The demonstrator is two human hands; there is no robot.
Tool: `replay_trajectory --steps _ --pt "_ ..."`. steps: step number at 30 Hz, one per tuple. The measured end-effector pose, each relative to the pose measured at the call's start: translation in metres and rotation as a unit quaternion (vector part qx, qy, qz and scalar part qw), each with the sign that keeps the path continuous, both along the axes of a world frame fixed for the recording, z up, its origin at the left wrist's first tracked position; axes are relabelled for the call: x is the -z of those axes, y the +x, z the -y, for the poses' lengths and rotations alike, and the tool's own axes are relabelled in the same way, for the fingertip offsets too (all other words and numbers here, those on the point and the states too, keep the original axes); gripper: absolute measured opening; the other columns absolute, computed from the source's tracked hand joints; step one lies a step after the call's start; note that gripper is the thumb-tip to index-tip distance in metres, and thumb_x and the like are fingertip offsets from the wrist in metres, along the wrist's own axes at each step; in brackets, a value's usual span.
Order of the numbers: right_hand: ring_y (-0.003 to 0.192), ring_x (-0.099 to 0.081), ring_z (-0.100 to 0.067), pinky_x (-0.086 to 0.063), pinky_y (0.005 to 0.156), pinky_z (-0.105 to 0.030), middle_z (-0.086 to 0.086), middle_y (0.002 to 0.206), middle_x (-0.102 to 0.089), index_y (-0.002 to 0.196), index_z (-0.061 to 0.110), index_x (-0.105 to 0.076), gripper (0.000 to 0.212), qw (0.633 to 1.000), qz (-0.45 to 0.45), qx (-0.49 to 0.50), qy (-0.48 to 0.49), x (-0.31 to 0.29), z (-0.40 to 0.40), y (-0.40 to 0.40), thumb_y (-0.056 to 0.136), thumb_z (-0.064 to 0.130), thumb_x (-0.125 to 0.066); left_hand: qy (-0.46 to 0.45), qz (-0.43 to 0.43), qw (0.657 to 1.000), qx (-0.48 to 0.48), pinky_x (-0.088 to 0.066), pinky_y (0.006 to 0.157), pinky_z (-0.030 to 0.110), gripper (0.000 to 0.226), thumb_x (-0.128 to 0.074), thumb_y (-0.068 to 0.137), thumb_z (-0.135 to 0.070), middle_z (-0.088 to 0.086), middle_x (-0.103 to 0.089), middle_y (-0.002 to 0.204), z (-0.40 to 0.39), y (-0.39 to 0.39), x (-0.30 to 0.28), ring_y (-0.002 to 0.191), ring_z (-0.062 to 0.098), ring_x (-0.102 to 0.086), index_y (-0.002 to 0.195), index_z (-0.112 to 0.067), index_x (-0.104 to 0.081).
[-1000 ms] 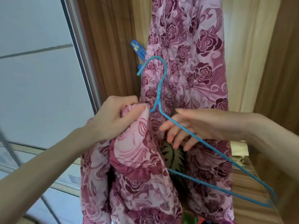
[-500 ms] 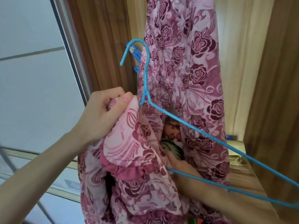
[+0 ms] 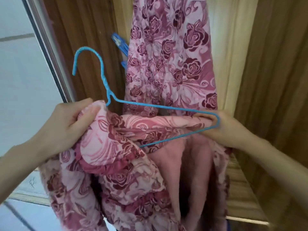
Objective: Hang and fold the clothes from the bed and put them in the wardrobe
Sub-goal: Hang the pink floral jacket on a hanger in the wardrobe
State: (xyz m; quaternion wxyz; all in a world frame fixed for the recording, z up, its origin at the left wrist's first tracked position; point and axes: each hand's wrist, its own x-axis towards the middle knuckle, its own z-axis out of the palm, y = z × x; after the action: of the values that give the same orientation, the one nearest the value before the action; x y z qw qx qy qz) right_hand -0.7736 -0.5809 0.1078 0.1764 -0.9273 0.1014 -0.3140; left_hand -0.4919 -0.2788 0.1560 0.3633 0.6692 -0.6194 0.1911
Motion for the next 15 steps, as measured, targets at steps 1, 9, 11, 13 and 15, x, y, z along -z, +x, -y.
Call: replay_trajectory --steps 1,9,11,13,15 --pt "0.074 -0.067 -0.003 -0.053 0.068 -0.03 0.013 0.083 -0.07 0.099 0.03 -0.07 0.027 0.999 -0.024 0.0 -0.033 -0.012 0.004 -0.004 0.085 0.053 -0.07 0.01 0.011 1.0 -0.001 -0.041 0.054 0.035 0.063 -0.039 0.106 -0.059 0.01 -0.05 0.059 -0.002 0.002 0.002 0.058 0.029 -0.052 0.077 -0.004 -0.054" --pt "0.084 -0.064 -0.013 -0.044 0.072 -0.026 0.009 0.105 -0.072 0.13 0.026 -0.057 0.051 0.977 -0.115 0.015 -0.18 -0.079 0.022 -0.009 0.084 0.024 -0.081 0.032 0.144 0.988 0.031 -0.038 0.062 0.018 0.045 -0.045 0.107 -0.047 -0.009 -0.042 0.07 0.005 0.003 0.009 0.063 0.009 -0.052 0.076 -0.014 -0.053" --pt "0.08 -0.061 -0.009 -0.044 0.07 -0.022 0.008 0.1 -0.071 0.129 0.023 -0.059 0.042 0.974 -0.109 0.0 -0.199 -0.086 0.025 -0.015 0.091 0.017 -0.075 0.036 0.176 0.983 0.042 -0.037 0.064 0.016 0.04 -0.046 0.107 -0.047 -0.015 -0.039 0.074 0.012 0.003 0.007 0.064 0.005 -0.05 0.079 -0.019 -0.05" --pt "0.076 -0.056 -0.003 -0.041 0.069 -0.01 0.01 0.093 -0.067 0.128 0.02 -0.061 0.032 0.976 -0.104 -0.01 -0.193 -0.089 0.024 -0.02 0.097 0.017 -0.069 0.045 0.209 0.976 0.05 -0.036 0.064 0.017 0.038 -0.045 0.107 -0.05 -0.017 -0.037 0.076 0.02 0.002 0.004 0.063 0.003 -0.048 0.082 -0.022 -0.052" --pt "0.074 -0.056 0.004 -0.038 0.07 -0.003 0.011 0.09 -0.064 0.126 0.018 -0.062 0.025 0.976 -0.105 -0.017 -0.191 -0.091 0.023 -0.022 0.101 0.021 -0.063 0.059 0.239 0.968 0.041 -0.041 0.062 0.024 0.046 -0.041 0.107 -0.054 -0.011 -0.041 0.075 0.027 0.003 0.004 0.063 0.011 -0.054 0.087 -0.017 -0.06"
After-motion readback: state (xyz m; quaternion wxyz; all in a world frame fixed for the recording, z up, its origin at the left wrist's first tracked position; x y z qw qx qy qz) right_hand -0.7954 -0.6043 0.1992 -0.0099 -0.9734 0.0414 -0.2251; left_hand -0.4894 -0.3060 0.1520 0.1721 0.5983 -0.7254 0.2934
